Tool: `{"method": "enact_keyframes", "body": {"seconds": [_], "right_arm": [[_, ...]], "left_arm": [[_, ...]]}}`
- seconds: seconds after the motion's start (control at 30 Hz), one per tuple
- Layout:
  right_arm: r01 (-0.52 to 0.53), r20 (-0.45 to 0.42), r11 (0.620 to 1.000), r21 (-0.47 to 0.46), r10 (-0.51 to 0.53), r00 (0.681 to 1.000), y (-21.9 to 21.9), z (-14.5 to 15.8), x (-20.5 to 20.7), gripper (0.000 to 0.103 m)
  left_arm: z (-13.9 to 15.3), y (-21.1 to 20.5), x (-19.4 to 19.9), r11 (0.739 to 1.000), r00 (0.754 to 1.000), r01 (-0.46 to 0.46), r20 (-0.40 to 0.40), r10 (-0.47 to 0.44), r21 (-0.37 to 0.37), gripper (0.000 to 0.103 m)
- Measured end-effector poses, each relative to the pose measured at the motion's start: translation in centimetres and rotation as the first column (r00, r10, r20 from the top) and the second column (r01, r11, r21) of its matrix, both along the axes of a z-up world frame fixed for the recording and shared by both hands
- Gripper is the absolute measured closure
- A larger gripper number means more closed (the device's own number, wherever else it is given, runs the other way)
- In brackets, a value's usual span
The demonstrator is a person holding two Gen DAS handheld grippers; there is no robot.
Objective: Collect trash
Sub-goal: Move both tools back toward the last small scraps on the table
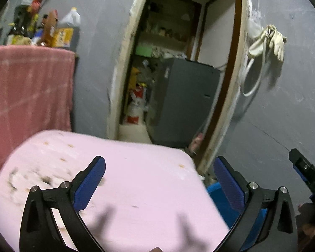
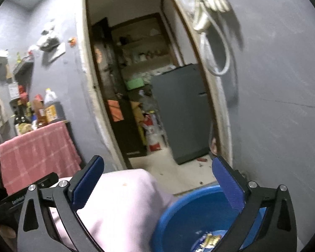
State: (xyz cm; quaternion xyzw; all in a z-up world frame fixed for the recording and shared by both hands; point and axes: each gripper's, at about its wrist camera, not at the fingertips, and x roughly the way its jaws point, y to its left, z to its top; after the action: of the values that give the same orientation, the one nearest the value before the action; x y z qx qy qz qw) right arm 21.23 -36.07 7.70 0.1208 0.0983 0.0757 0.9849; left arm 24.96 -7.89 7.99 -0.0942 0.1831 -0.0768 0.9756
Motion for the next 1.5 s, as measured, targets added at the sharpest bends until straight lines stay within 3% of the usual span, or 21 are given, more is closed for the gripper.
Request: {"method": "enact_keyframes", "body": {"seconds": [0.27, 0.4, 0.63, 0.77, 1.03, 1.23, 1.4, 1.5], "right_arm": [[-0.085, 0.112, 0.995, -0.055, 0.09, 0.99, 5.7, 1.1, -0.6, 0.0], [-0.128, 0.111, 0.991, -0.027, 0.131, 0.985, 7.4, 0.9, -0.2, 0.0], [-0.2, -0.008, 0.98, -0.014, 0.2, 0.98, 10.9, -0.3, 1.8, 0.0], [-0.241, -0.094, 0.969, -0.059, 0.235, 0.967, 13.2, -1.3, 3.1, 0.0], [-0.291, -0.269, 0.946, -0.144, 0.245, 0.931, 16.5, -4.5, 5.6, 0.0], [-0.344, -0.357, 0.919, -0.193, 0.261, 0.897, 18.5, -5.8, 7.6, 0.0], [-0.433, -0.472, 0.889, -0.146, 0.322, 0.821, 20.4, -6.6, 10.4, 0.0], [-0.486, -0.522, 0.859, -0.163, 0.343, 0.781, 22.2, -7.2, 11.6, 0.0]], "left_arm": [[0.8, 4.9, -2.7, 0.995, 0.994, -0.084, 0.081, 0.08, 0.054, 0.002], [0.5, 7.6, -3.5, 0.989, 0.989, -0.123, 0.09, 0.116, 0.078, 0.002], [-2.2, 12.6, -3.6, 0.974, 0.98, -0.198, 0.043, 0.194, 0.106, 0.002], [-3.6, 14.8, -2.8, 0.966, 0.975, -0.221, -0.001, 0.223, 0.133, 0.002], [-5.8, 16.8, -0.8, 0.969, 0.971, -0.202, -0.099, 0.217, 0.141, 0.002], [-7.0, 17.4, 1.0, 0.972, 0.955, -0.189, -0.206, 0.215, 0.14, 0.002], [-7.7, 18.4, 1.6, 0.969, 0.929, -0.218, -0.279, 0.242, 0.114, 0.002], [-8.1, 18.6, 1.8, 0.969, 0.919, -0.226, -0.308, 0.247, 0.102, 0.002]]}}
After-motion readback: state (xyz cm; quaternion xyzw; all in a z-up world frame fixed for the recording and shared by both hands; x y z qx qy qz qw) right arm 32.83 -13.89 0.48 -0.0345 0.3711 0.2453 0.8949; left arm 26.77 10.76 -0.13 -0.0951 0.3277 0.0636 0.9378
